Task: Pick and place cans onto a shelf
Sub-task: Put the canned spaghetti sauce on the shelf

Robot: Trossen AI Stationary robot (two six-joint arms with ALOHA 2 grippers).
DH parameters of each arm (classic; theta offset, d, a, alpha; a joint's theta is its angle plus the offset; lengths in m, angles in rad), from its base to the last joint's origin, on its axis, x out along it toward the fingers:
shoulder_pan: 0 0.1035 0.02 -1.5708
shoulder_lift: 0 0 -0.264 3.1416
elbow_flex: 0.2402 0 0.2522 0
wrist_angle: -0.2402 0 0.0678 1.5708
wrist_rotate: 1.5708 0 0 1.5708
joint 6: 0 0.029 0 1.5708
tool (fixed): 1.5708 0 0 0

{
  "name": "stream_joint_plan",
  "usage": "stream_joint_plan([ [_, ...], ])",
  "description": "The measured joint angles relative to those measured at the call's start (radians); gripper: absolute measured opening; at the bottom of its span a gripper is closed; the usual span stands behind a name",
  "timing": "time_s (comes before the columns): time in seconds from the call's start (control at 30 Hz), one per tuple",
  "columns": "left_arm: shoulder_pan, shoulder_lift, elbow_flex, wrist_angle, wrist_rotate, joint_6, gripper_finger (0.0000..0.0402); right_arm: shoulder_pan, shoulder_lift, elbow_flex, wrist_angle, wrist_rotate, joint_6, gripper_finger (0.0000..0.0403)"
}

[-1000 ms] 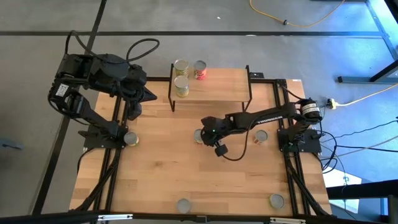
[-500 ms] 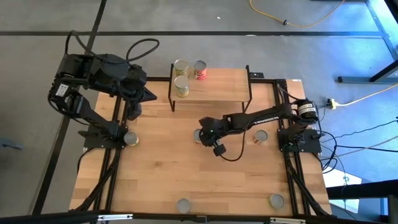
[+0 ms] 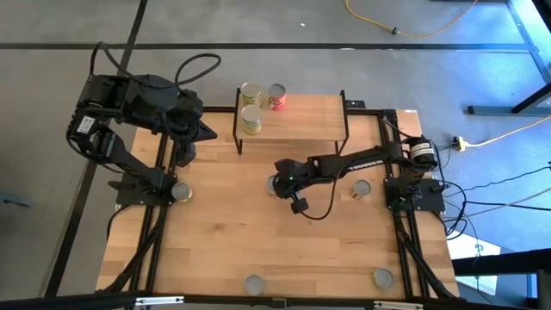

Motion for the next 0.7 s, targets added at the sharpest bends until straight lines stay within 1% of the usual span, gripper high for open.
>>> stream_joint_plan([
  [0.2,0.0,0.0,0.0,0.0,0.0,0.005,0.0,0.004,0.009,0.071,-0.086,-0.01,0.038,0.0008],
  [0.4,0.0,0.0,0.0,0.0,0.0,0.007,0.0,0.012,0.009,0.181,-0.175,-0.023,0.051,0.0008],
  [0.7,0.0,0.0,0.0,0.0,0.0,0.007,0.0,0.016,0.008,0.398,-0.438,-0.027,0.052,0.0008],
])
